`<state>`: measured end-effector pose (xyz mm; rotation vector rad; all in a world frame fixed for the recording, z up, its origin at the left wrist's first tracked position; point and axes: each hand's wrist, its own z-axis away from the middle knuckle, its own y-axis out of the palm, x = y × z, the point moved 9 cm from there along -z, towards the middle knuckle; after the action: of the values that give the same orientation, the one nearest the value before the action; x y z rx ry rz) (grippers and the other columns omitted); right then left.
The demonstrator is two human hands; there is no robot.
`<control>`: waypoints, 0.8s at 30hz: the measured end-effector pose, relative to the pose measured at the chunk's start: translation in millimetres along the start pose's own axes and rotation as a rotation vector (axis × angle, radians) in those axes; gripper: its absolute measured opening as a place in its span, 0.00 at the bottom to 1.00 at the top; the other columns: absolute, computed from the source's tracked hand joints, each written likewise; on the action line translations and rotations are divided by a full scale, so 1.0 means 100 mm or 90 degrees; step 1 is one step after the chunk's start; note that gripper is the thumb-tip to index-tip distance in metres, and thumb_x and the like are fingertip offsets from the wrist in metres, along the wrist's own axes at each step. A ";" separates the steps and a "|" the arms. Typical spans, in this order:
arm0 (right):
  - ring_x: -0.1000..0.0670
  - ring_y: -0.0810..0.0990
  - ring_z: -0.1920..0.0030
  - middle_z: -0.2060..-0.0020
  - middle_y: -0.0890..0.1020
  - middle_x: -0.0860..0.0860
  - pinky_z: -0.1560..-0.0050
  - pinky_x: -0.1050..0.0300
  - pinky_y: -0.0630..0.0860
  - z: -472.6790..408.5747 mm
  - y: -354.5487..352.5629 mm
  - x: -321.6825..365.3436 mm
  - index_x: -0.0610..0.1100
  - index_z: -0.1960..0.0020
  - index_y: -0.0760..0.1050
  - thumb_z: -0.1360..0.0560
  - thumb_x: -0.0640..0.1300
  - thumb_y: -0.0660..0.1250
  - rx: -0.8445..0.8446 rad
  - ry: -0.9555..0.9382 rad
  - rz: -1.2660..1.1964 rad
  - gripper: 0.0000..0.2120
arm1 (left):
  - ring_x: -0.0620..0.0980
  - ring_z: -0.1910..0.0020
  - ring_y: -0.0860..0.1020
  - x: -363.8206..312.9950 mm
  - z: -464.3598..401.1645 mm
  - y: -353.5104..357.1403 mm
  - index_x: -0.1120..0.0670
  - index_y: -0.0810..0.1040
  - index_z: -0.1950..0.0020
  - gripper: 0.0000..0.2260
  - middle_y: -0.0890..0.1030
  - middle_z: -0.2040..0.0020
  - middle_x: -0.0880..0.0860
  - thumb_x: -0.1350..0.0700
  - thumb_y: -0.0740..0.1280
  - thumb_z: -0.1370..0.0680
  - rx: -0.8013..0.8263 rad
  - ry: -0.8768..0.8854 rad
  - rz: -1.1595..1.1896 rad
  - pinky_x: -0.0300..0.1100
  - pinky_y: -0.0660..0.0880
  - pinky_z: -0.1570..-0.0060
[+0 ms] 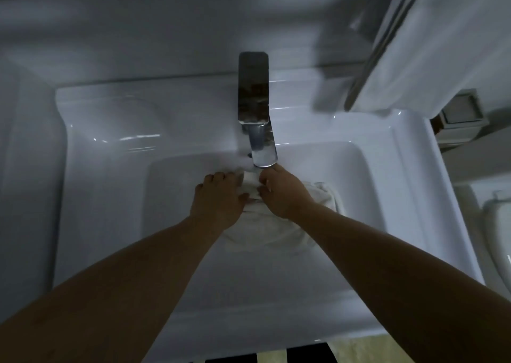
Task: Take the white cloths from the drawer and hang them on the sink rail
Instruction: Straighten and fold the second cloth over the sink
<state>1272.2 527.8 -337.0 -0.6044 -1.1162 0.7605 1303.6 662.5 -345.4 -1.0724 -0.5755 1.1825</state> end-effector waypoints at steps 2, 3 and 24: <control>0.44 0.78 0.52 0.53 0.81 0.46 0.56 0.59 0.65 0.16 -0.16 0.13 0.42 0.47 0.77 0.22 0.43 0.67 0.019 0.008 -0.075 0.06 | 0.58 0.33 0.68 -0.06 0.18 -0.29 0.55 0.66 0.28 0.25 0.71 0.31 0.56 0.43 0.62 0.21 -0.046 0.025 0.043 0.52 0.70 0.38; 0.45 0.78 0.54 0.57 0.80 0.48 0.56 0.57 0.66 0.25 -0.27 0.22 0.43 0.48 0.77 0.22 0.44 0.68 0.024 0.006 -0.098 0.05 | 0.58 0.33 0.68 -0.08 0.31 -0.42 0.55 0.66 0.28 0.25 0.71 0.31 0.56 0.44 0.62 0.21 -0.060 0.038 0.062 0.52 0.70 0.37; 0.61 0.71 0.69 0.65 0.74 0.56 0.67 0.64 0.65 1.38 -3.12 2.70 0.52 0.54 0.77 0.20 0.45 0.65 0.080 -0.248 -0.090 0.05 | 0.59 0.58 0.81 -0.72 2.31 -3.93 0.57 0.82 0.49 0.11 0.83 0.53 0.57 0.53 0.74 0.27 -0.494 0.222 0.034 0.46 0.72 0.62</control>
<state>1279.4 559.3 96.6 -0.2717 -1.4387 0.8386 1265.1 676.9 113.9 -1.9145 -0.7519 0.7830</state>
